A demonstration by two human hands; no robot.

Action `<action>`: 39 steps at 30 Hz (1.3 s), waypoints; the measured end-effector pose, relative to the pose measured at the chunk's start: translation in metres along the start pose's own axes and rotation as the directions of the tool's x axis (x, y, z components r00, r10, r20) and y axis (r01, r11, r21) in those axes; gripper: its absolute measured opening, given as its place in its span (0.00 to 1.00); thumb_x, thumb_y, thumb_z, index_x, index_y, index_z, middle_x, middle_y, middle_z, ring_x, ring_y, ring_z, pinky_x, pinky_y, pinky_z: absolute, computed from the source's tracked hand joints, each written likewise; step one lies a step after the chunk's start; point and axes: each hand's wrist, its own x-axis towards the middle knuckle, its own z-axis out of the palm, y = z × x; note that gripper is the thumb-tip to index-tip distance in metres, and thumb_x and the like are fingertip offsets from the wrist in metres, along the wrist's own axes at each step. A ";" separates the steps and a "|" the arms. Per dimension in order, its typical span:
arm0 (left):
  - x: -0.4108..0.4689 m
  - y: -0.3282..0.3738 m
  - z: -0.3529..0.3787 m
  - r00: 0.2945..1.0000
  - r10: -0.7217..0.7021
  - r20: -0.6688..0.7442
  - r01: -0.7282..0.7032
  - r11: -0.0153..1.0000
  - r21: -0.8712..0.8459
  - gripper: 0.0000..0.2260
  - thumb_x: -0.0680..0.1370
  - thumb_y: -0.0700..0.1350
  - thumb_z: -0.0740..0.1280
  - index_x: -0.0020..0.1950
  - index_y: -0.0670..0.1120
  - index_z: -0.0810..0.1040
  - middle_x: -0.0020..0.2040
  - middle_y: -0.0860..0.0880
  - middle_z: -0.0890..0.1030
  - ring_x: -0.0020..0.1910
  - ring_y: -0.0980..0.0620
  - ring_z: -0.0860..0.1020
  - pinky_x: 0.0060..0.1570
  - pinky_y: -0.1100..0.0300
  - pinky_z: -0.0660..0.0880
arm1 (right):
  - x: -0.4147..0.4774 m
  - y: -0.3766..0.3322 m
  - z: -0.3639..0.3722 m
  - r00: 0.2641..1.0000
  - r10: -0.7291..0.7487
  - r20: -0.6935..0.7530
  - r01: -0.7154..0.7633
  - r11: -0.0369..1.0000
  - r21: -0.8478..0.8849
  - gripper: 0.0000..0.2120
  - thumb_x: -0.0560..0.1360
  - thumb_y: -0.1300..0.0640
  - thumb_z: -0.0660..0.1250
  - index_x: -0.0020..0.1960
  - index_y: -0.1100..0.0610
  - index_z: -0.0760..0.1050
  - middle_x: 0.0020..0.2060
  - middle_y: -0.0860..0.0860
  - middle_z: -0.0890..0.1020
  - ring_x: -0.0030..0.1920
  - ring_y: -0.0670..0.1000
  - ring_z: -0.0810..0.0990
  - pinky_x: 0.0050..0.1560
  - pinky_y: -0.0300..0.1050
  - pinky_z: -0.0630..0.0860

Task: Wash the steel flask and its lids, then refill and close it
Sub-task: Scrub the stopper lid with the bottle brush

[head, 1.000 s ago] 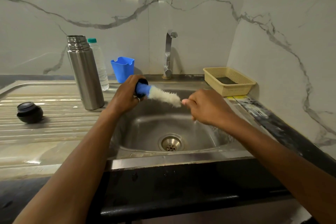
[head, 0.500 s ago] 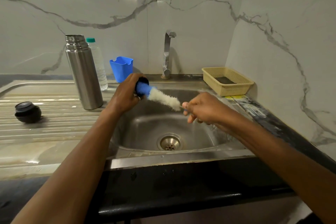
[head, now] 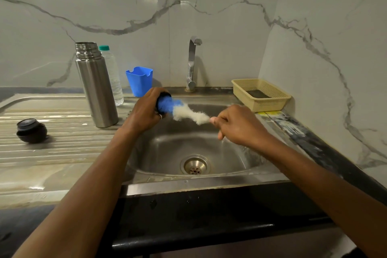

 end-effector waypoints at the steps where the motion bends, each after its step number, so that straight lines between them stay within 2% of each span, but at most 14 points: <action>1: 0.000 0.000 0.001 1.000 -0.001 0.002 0.001 1.000 -0.007 0.28 0.67 0.34 0.78 0.65 0.42 0.73 0.59 0.45 0.78 0.54 0.52 0.76 0.51 0.60 0.71 | -0.002 0.001 -0.001 0.990 -0.116 -0.075 0.102 0.981 -0.167 0.16 0.80 0.52 0.68 0.34 0.54 0.77 0.28 0.50 0.80 0.28 0.52 0.78 0.32 0.44 0.69; 2: 0.000 0.001 0.001 1.000 -0.003 0.006 0.003 1.000 -0.016 0.28 0.68 0.34 0.78 0.65 0.43 0.73 0.59 0.45 0.78 0.54 0.51 0.76 0.51 0.60 0.71 | -0.005 0.001 0.001 0.934 -0.301 -0.189 0.204 0.890 -0.408 0.11 0.78 0.54 0.71 0.38 0.55 0.80 0.29 0.52 0.80 0.27 0.53 0.77 0.30 0.43 0.65; 4: -0.001 0.000 0.002 1.000 -0.001 0.019 0.002 1.000 -0.023 0.28 0.68 0.35 0.78 0.65 0.43 0.73 0.59 0.46 0.78 0.54 0.51 0.77 0.51 0.62 0.72 | -0.012 0.001 0.004 0.782 -0.577 -0.235 0.284 0.665 -0.690 0.02 0.75 0.62 0.73 0.45 0.60 0.81 0.31 0.56 0.81 0.28 0.55 0.78 0.28 0.43 0.63; 7: -0.002 0.000 0.003 0.998 -0.011 0.059 0.010 1.000 0.013 0.28 0.68 0.36 0.78 0.66 0.44 0.72 0.60 0.47 0.77 0.54 0.53 0.75 0.50 0.63 0.70 | -0.009 0.006 0.014 0.719 -0.663 -0.207 0.311 0.574 -0.758 0.06 0.77 0.66 0.65 0.50 0.63 0.80 0.36 0.57 0.83 0.33 0.55 0.79 0.32 0.46 0.73; 10: -0.003 -0.002 0.002 0.999 -0.002 0.034 0.002 1.000 0.008 0.26 0.69 0.34 0.77 0.65 0.43 0.73 0.59 0.46 0.78 0.53 0.51 0.76 0.49 0.63 0.71 | -0.005 0.002 0.017 0.844 -0.479 -0.240 0.259 0.757 -0.600 0.01 0.76 0.62 0.71 0.47 0.58 0.82 0.33 0.54 0.82 0.30 0.53 0.76 0.31 0.46 0.71; 12: -0.001 -0.002 0.000 1.000 0.013 0.010 -0.013 1.000 0.009 0.26 0.68 0.33 0.76 0.64 0.42 0.74 0.59 0.45 0.78 0.53 0.49 0.77 0.50 0.60 0.73 | -0.001 0.002 0.012 0.981 -0.165 -0.103 0.137 0.961 -0.240 0.10 0.80 0.54 0.67 0.45 0.58 0.83 0.34 0.52 0.84 0.31 0.50 0.77 0.35 0.45 0.74; 13: 0.000 -0.002 0.000 1.000 0.020 0.006 -0.020 1.000 0.013 0.27 0.68 0.33 0.76 0.64 0.42 0.74 0.59 0.45 0.78 0.54 0.49 0.77 0.51 0.58 0.73 | 0.002 0.003 0.008 1.000 -0.005 0.030 0.005 1.000 0.002 0.13 0.82 0.52 0.65 0.45 0.58 0.83 0.34 0.51 0.85 0.31 0.48 0.78 0.34 0.44 0.75; 15: 0.001 -0.002 0.003 1.000 0.021 0.016 -0.021 1.000 0.019 0.27 0.68 0.33 0.76 0.64 0.44 0.74 0.59 0.46 0.78 0.54 0.49 0.77 0.52 0.57 0.74 | 0.004 0.007 0.000 0.942 0.195 0.272 -0.277 0.910 0.309 0.15 0.83 0.51 0.63 0.47 0.60 0.82 0.33 0.50 0.85 0.26 0.44 0.76 0.28 0.38 0.70; 17: 0.002 -0.002 0.006 0.999 0.009 0.034 -0.010 0.999 0.037 0.26 0.68 0.33 0.76 0.64 0.44 0.74 0.60 0.46 0.78 0.54 0.48 0.78 0.51 0.57 0.75 | 0.003 0.012 -0.009 0.906 0.238 0.350 -0.356 0.875 0.328 0.15 0.83 0.51 0.62 0.49 0.60 0.82 0.33 0.50 0.84 0.24 0.43 0.73 0.25 0.35 0.66; 20: 0.001 -0.007 0.009 0.999 -0.049 0.024 0.047 0.995 0.091 0.25 0.69 0.33 0.76 0.64 0.43 0.73 0.60 0.43 0.77 0.54 0.45 0.78 0.50 0.56 0.75 | -0.001 0.018 -0.024 0.928 0.246 0.279 -0.316 0.917 0.242 0.14 0.83 0.52 0.64 0.46 0.60 0.83 0.31 0.50 0.84 0.24 0.43 0.73 0.23 0.35 0.66; 23: 0.000 -0.015 0.009 0.985 -0.173 0.015 0.169 0.975 0.146 0.29 0.69 0.35 0.78 0.66 0.44 0.72 0.63 0.42 0.75 0.57 0.41 0.76 0.52 0.51 0.76 | -0.005 0.020 -0.038 0.958 0.228 0.176 -0.249 0.963 0.107 0.15 0.82 0.51 0.65 0.43 0.58 0.83 0.32 0.49 0.85 0.27 0.43 0.76 0.32 0.38 0.71; 29: 0.002 -0.007 0.010 0.957 -0.287 -0.031 0.288 0.945 0.155 0.35 0.67 0.48 0.82 0.70 0.47 0.72 0.67 0.40 0.70 0.65 0.38 0.68 0.61 0.46 0.72 | -0.011 0.016 -0.035 0.960 0.275 0.057 -0.279 0.956 0.094 0.18 0.81 0.48 0.66 0.38 0.57 0.84 0.32 0.48 0.85 0.32 0.46 0.81 0.47 0.45 0.78; 33: 0.001 -0.002 0.010 0.951 -0.303 -0.063 0.308 0.946 0.106 0.35 0.68 0.52 0.81 0.70 0.48 0.71 0.66 0.42 0.71 0.64 0.40 0.69 0.60 0.48 0.72 | -0.015 0.012 -0.018 0.937 0.344 0.061 -0.348 0.904 0.248 0.18 0.82 0.49 0.64 0.40 0.59 0.83 0.35 0.50 0.86 0.35 0.48 0.82 0.45 0.46 0.77; 39: 0.004 0.017 -0.004 0.933 -0.341 -0.113 0.340 0.940 -0.029 0.31 0.67 0.54 0.82 0.64 0.48 0.74 0.57 0.48 0.76 0.57 0.48 0.75 0.54 0.54 0.76 | -0.018 -0.007 0.015 0.880 0.426 0.209 -0.461 0.663 0.590 0.13 0.83 0.54 0.63 0.47 0.62 0.79 0.36 0.54 0.81 0.31 0.46 0.74 0.30 0.38 0.68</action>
